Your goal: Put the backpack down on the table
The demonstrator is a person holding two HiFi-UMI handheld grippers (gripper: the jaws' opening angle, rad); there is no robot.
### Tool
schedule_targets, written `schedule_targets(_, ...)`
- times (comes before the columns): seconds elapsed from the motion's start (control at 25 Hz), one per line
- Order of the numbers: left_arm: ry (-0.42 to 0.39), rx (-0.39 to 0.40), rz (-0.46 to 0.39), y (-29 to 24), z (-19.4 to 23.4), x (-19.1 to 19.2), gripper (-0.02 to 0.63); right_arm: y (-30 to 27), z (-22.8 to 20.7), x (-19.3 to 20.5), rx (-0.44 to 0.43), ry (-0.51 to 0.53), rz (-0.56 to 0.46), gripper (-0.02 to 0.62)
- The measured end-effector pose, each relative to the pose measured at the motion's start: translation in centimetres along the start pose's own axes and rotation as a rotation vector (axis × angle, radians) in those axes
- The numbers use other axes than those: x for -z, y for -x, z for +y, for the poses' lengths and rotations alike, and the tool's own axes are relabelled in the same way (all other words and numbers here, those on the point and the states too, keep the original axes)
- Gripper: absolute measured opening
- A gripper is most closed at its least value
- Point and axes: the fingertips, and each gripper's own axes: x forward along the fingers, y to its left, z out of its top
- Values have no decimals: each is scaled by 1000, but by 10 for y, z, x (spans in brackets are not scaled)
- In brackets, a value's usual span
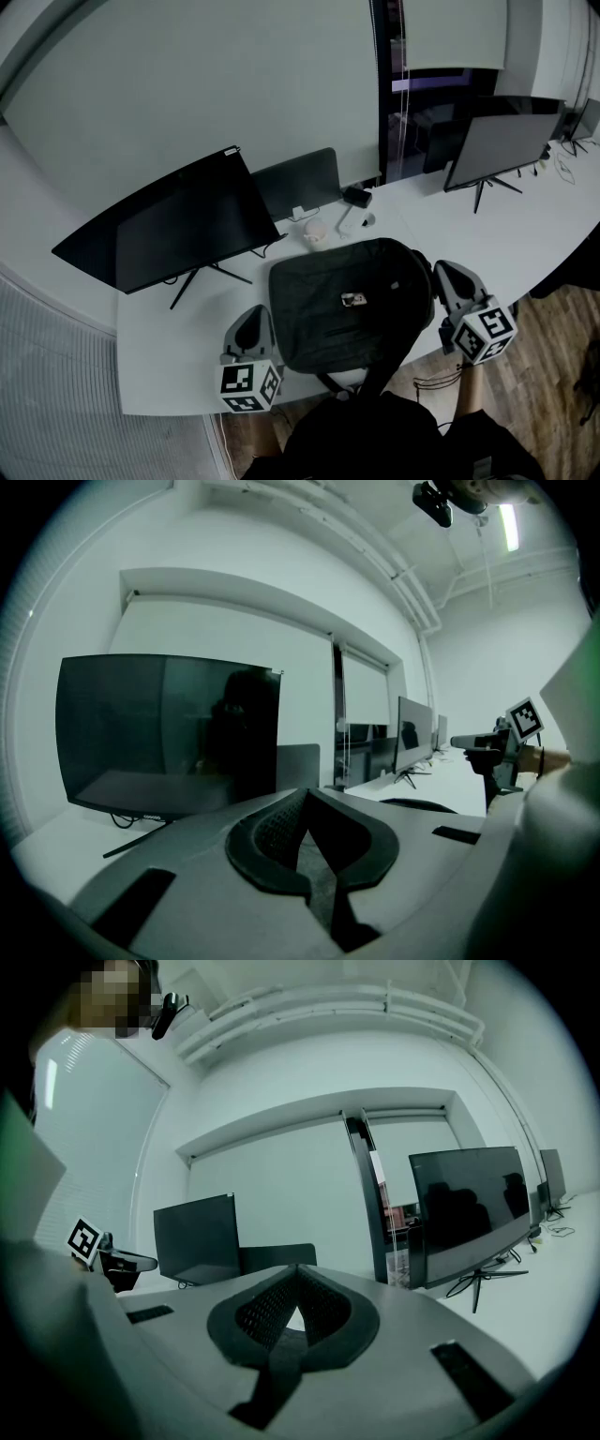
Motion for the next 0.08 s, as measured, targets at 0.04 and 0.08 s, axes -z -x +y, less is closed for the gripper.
schedule_targets(0.04,-1,3,3,0,-1,1,15,-1,1,0,-6,-10,-5,14)
schedule_targets(0.08,-2,5,6,-1,-1,1,15,-1,2,-1,-13,-22,-12,14)
